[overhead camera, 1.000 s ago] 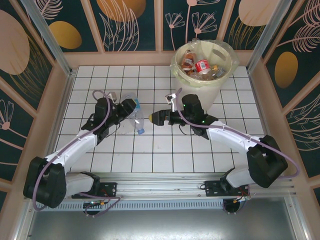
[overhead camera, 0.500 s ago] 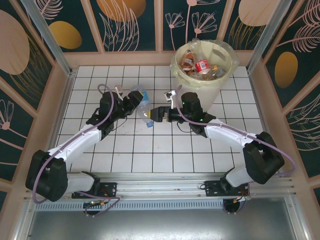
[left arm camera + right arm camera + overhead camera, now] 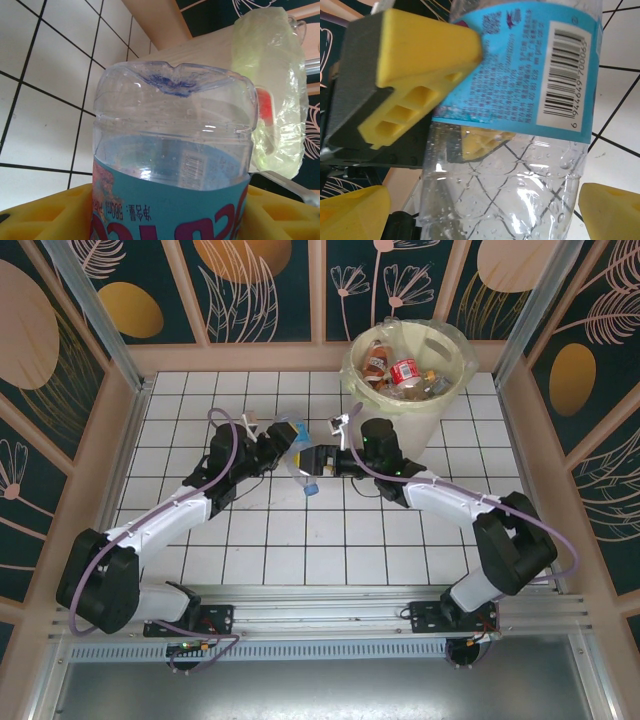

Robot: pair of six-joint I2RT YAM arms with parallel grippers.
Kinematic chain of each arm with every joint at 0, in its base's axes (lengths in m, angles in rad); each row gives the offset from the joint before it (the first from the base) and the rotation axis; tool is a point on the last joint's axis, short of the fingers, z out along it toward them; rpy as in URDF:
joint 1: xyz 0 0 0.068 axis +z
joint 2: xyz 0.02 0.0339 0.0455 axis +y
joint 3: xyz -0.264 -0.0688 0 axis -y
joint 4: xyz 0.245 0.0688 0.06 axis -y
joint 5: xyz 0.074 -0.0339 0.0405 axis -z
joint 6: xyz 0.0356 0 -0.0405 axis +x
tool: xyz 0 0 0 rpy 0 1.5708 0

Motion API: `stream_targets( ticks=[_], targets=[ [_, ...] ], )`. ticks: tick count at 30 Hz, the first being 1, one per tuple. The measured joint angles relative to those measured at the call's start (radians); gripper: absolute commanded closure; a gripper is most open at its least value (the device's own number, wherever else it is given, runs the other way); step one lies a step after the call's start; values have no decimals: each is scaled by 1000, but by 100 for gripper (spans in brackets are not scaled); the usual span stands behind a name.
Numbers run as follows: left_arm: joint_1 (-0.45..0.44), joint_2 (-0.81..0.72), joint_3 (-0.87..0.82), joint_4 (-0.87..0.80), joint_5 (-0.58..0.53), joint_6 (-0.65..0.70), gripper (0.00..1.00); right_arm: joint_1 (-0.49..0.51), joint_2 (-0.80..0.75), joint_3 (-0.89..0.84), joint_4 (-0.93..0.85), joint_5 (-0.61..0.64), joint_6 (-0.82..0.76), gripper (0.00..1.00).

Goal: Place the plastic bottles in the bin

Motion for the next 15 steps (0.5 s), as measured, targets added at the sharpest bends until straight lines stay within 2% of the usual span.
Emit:
stream_targets(
  ticks=[5, 15],
  targets=[
    [-5, 0, 0, 31, 6, -10, 35, 0, 23, 2, 27, -7, 18, 9],
    [-20, 7, -9, 134, 25, -32, 34, 0, 44, 27, 42, -31, 26, 11]
  ],
)
